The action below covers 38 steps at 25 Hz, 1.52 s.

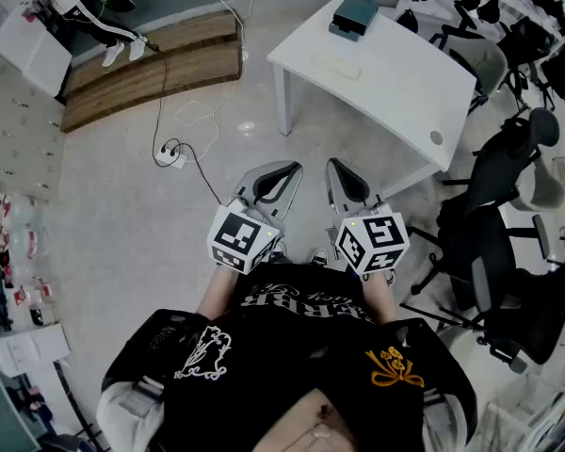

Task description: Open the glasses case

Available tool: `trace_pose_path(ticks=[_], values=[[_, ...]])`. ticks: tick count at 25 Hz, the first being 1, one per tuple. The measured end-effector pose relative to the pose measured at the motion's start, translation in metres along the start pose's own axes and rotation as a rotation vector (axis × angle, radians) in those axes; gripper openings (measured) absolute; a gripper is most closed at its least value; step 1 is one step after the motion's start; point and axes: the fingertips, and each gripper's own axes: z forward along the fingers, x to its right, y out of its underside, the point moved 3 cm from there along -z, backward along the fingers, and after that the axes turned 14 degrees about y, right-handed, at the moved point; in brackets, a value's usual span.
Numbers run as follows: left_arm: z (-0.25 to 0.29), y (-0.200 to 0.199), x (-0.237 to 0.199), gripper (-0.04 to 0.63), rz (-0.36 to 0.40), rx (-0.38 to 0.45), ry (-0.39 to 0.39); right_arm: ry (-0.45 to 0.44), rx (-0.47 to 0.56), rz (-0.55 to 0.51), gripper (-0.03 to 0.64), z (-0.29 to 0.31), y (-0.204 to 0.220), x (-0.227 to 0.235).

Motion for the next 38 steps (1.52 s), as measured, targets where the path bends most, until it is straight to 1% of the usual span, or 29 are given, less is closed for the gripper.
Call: trace_pose_path(ticks=[8,12,19,22,26,32,38], values=[[-0.005,0.005,-0.007,0.023,0.000,-0.004,0.007,0.005,-0.009,0.010,0.012,0.006,0.006,-0.007],[-0.011,0.007,-0.010,0.023,0.001,-0.007,0.006,0.014,-0.020,-0.013,0.014,0.011,0.010,-0.013],[-0.030,0.009,-0.031,0.023,-0.003,-0.001,0.004,0.007,-0.019,0.006,0.014,0.029,0.015,-0.034],[-0.039,0.012,-0.040,0.023,-0.016,0.007,0.015,0.029,-0.008,0.018,0.014,0.035,0.019,-0.041],[-0.043,0.022,-0.048,0.023,-0.022,-0.009,0.039,0.081,-0.009,0.025,0.014,0.039,0.028,-0.043],[-0.037,0.036,-0.053,0.023,-0.038,-0.020,0.081,0.102,-0.041,0.050,0.014,0.040,0.038,-0.043],[-0.009,0.044,-0.062,0.023,-0.067,-0.035,0.110,0.127,-0.075,0.021,0.014,0.054,0.046,-0.023]])
